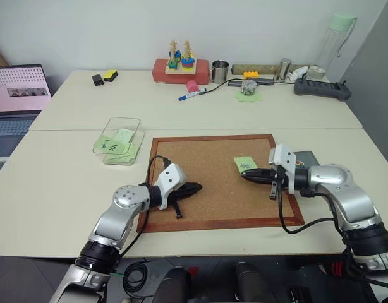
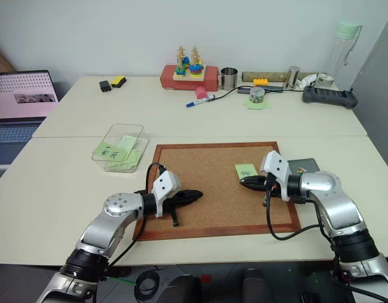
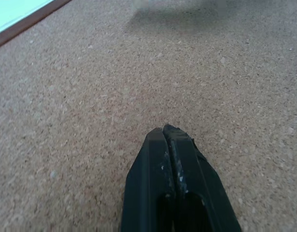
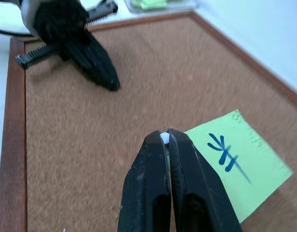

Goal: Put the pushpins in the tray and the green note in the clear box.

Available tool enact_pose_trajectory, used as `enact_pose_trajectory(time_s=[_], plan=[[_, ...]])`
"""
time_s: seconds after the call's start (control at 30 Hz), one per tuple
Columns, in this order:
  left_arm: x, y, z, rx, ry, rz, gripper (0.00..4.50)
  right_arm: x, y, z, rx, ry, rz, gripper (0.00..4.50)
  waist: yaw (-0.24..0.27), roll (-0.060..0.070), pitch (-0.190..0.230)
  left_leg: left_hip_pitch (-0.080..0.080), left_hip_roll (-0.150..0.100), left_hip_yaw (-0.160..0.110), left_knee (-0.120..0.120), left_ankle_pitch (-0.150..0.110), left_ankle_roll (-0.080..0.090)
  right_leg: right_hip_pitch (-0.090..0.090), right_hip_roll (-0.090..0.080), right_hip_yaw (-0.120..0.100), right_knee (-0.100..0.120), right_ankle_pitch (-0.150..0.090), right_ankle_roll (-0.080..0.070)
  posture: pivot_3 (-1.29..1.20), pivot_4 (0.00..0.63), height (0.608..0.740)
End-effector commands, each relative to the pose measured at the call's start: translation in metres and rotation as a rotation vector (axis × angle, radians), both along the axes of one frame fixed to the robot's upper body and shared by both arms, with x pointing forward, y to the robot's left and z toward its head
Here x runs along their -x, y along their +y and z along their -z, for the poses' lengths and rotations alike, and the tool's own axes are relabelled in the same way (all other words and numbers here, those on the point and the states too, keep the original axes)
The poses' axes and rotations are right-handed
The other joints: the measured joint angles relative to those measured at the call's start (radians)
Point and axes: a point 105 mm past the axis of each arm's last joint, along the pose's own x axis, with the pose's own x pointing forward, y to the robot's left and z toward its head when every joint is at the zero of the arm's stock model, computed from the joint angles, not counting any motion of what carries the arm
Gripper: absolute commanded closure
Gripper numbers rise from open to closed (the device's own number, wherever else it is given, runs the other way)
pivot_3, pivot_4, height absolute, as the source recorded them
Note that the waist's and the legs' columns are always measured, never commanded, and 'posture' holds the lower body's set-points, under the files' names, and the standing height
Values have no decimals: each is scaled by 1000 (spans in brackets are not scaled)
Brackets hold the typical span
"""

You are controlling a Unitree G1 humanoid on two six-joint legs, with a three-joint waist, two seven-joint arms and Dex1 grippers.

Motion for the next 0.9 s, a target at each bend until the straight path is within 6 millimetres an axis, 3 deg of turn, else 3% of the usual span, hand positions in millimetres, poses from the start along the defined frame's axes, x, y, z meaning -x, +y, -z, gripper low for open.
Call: enact_pose_trajectory(time_s=[0.03, 0.27, 0.43, 0.67, 0.9], plan=[[0, 5, -38, 95, -20, -7, 4311, 2, 2, -21, 20, -98, -35, 4485, 0, 0, 0, -1, 0, 0, 0, 0, 0, -1, 0, 0, 0, 0, 0, 0, 150, 740], [15, 3, -71, 397, 203, -17, 3051, 3, 6, -26, 128, -245, -93, 4500, -1, 0, 0, -1, 0, 0, 0, 0, 0, -1, 0, 0, 0, 0, 0, 0, 150, 740], [21, -11, -69, 529, 366, -22, 2119, 7, 12, -25, 206, -346, -168, 4500, 0, -1, 1, -1, 0, -1, 0, 0, 0, 0, 0, 0, 0, 0, 0, 0, 150, 740], [7, -45, -63, 676, 508, -74, 846, 12, 22, -27, 271, -460, -259, 4500, 3, -2, 1, -1, -1, 0, 1, 0, 0, 0, -1, 0, 0, 0, 0, 0, 150, 740], [-7, -67, -71, 791, 582, -57, 846, 17, 30, -29, 299, -520, -325, 4500, 3, -3, 2, -1, -1, 0, 1, 1, -1, 0, -1, 0, 0, 0, 0, 0, 150, 740]])
